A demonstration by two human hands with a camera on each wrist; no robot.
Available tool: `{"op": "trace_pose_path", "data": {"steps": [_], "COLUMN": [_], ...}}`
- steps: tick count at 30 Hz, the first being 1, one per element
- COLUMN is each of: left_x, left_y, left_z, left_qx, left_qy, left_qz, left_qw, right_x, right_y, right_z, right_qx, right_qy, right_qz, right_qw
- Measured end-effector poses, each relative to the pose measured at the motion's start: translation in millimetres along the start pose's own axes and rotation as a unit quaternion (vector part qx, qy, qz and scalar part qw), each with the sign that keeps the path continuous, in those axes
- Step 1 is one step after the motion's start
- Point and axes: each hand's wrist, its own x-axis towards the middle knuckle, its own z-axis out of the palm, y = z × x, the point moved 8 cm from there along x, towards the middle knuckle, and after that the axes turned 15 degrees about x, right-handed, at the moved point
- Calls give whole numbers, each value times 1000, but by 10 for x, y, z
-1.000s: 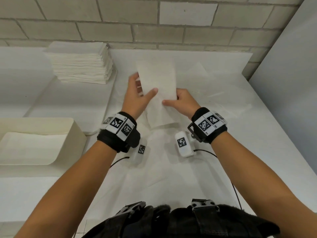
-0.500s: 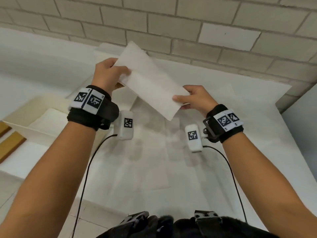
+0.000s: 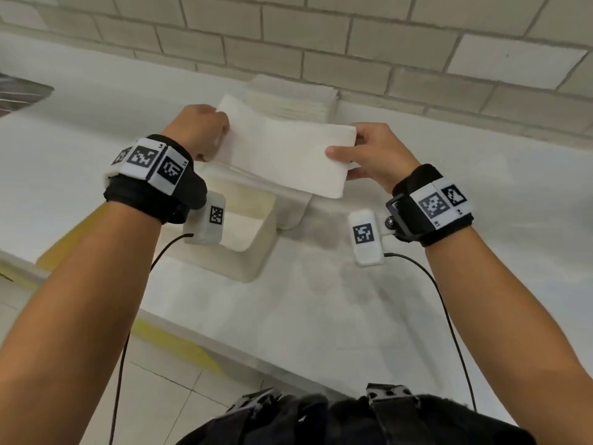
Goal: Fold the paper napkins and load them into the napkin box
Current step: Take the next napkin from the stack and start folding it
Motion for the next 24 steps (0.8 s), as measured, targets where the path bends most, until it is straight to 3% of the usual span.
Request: {"op": "trace_pose_path", "data": {"steps": [7, 12, 18, 24], "left_x": [302, 310, 338, 333], "left_y": [-624, -927, -1015, -983], "left_z": [-283, -261, -142, -23], "left_qx": [81, 243, 334, 390], "left_qy": [-90, -174, -210, -219], "left_qz": [-28, 16, 77, 102], "left_qw": [992, 954, 916, 889], "right_x": [-74, -50, -5, 38], "right_y": [46, 197, 416, 429], "right_z": [720, 1230, 1525, 1654], "right_qx": [-33, -113, -236, -385], "right_qy": [35, 11, 5, 3], "right_qz": [56, 149, 254, 266], "right_qw": [997, 982, 938, 883]}}
